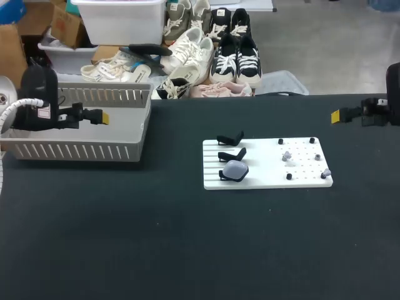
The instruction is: Pick up each earbud case from the left stands, insert the matching earbuds, close the lid, and place the case in the box.
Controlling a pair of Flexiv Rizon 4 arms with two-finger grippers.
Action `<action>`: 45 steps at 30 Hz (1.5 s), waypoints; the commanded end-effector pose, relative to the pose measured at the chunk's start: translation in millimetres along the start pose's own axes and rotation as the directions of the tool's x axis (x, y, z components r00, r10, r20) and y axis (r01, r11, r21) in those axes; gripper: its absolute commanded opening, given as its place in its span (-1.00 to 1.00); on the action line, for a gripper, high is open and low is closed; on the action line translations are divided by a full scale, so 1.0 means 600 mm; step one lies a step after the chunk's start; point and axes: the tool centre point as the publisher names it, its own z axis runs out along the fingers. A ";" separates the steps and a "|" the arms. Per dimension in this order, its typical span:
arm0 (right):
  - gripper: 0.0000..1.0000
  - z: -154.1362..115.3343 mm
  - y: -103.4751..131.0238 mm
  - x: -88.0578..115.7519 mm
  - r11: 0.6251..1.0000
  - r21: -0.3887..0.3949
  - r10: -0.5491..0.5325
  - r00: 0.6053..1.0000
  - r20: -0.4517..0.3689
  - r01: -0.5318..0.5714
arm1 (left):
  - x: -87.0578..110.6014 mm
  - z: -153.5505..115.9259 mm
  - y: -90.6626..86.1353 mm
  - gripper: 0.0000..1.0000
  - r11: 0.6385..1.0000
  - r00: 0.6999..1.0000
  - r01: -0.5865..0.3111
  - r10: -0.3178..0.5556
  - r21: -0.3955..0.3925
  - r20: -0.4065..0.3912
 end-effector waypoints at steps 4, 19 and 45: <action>1.00 0.001 -0.003 0.000 1.000 -0.007 -0.002 1.000 -0.001 0.002 | -0.002 0.002 -0.001 1.00 1.000 1.000 0.000 0.000 -0.005 -0.004; 1.00 0.001 -0.003 0.000 1.000 -0.007 -0.002 1.000 -0.001 0.002 | -0.002 0.002 -0.001 1.00 1.000 1.000 0.000 0.000 -0.005 -0.004; 1.00 0.001 -0.003 0.000 1.000 -0.007 -0.002 1.000 -0.001 0.002 | -0.009 0.051 -0.088 1.00 0.929 0.935 -0.353 0.354 0.109 0.006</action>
